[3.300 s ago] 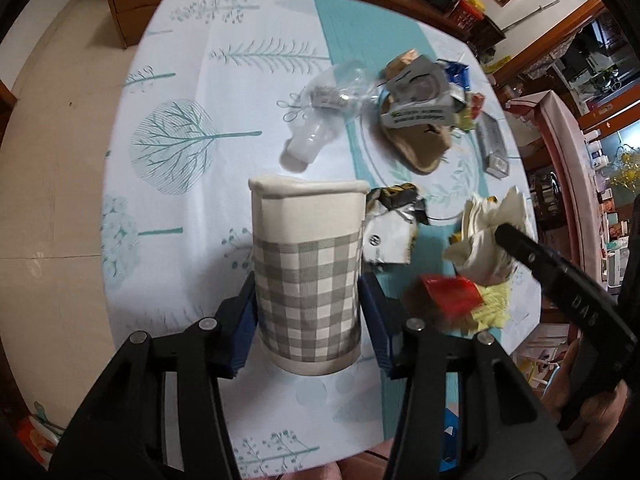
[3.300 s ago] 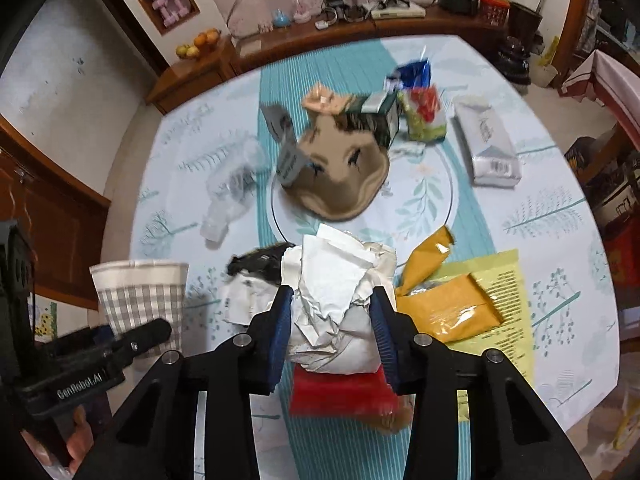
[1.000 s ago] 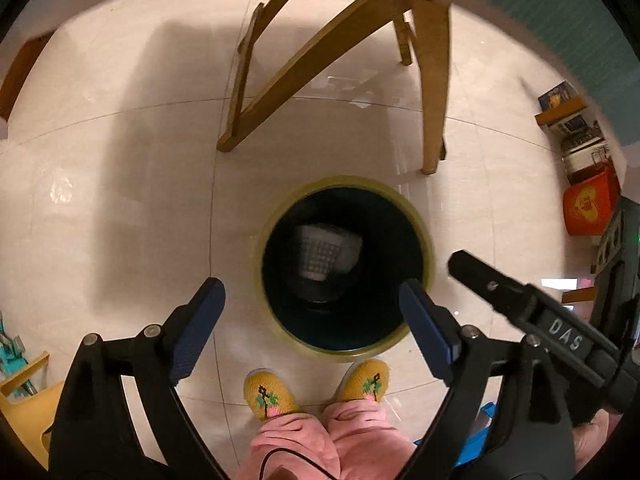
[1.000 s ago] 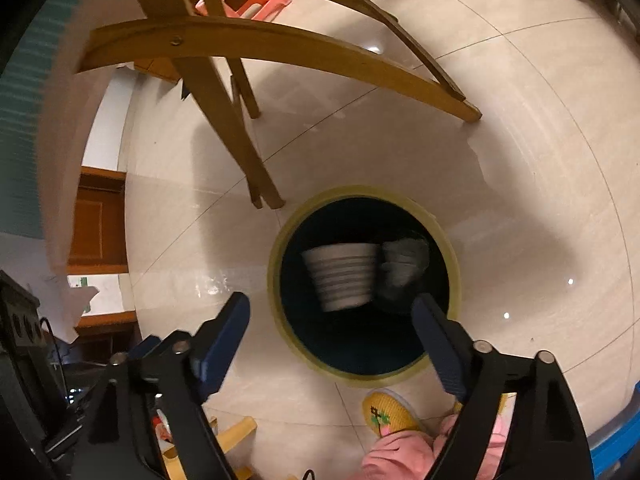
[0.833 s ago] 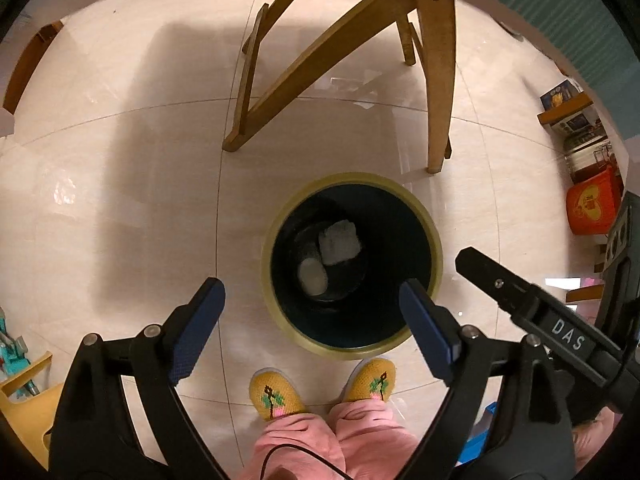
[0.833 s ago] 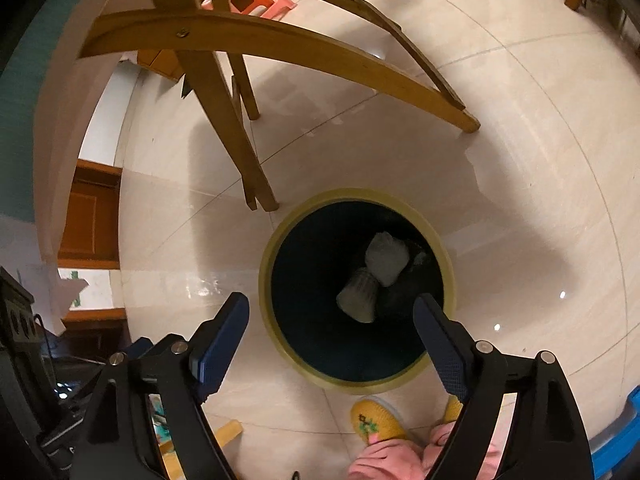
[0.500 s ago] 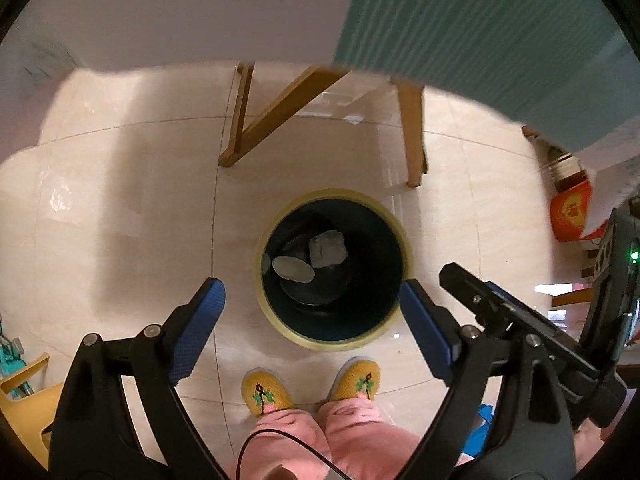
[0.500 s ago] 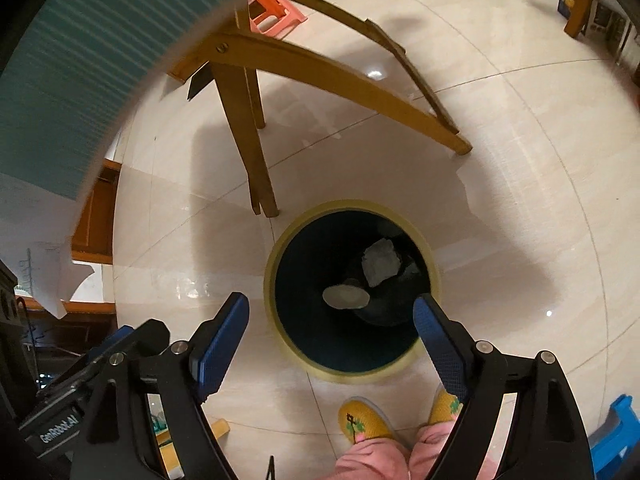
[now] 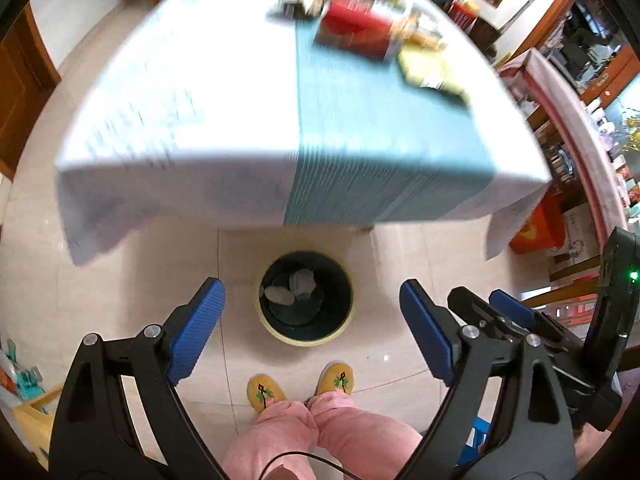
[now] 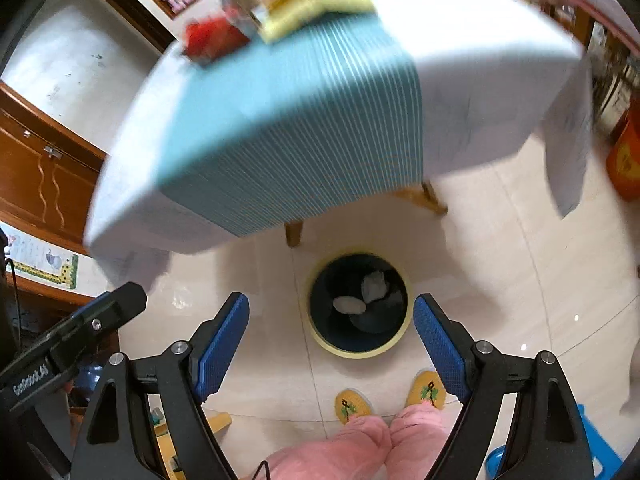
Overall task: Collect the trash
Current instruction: 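Move both tools back over the table toward the red box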
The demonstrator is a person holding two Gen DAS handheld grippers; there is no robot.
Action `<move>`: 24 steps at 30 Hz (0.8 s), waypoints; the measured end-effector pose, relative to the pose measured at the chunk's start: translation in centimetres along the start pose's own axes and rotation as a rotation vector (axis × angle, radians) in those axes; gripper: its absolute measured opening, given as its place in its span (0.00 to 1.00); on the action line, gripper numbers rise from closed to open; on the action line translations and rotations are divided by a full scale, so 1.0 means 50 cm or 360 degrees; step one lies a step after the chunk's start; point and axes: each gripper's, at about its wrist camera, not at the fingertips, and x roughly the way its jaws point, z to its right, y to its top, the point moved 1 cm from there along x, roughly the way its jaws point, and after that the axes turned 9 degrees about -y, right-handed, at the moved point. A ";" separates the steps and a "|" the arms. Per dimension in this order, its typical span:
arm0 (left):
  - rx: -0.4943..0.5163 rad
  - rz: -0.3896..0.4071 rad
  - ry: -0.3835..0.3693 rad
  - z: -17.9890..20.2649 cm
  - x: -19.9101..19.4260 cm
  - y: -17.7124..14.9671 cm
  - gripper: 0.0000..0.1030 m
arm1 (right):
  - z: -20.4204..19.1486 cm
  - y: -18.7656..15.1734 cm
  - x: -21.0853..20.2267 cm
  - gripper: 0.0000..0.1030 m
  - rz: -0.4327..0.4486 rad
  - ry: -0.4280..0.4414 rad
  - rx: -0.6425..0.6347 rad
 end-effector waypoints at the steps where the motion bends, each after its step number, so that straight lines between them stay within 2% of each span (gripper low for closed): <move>1: 0.0017 0.0022 -0.0006 0.008 -0.031 0.012 0.85 | -0.010 0.010 -0.033 0.83 0.0031 0.0006 -0.0004; 6: 0.0141 0.0106 -0.0014 0.042 -0.152 0.069 0.85 | -0.050 0.060 -0.172 0.83 0.0199 0.0021 -0.0018; 12: 0.0312 0.0191 -0.0001 0.072 -0.250 0.123 0.85 | -0.107 0.132 -0.297 0.83 0.0331 0.0017 -0.0095; 14: 0.0341 0.0230 0.0014 0.077 -0.280 0.140 0.85 | -0.123 0.150 -0.315 0.83 0.0362 0.0003 -0.0147; 19: 0.0271 0.0248 -0.0038 0.078 -0.317 0.193 0.85 | -0.155 0.198 -0.368 0.83 0.0418 -0.0027 -0.0233; 24: 0.0222 0.0284 -0.0044 0.077 -0.316 0.234 0.85 | -0.170 0.255 -0.373 0.83 0.0445 -0.0036 -0.0302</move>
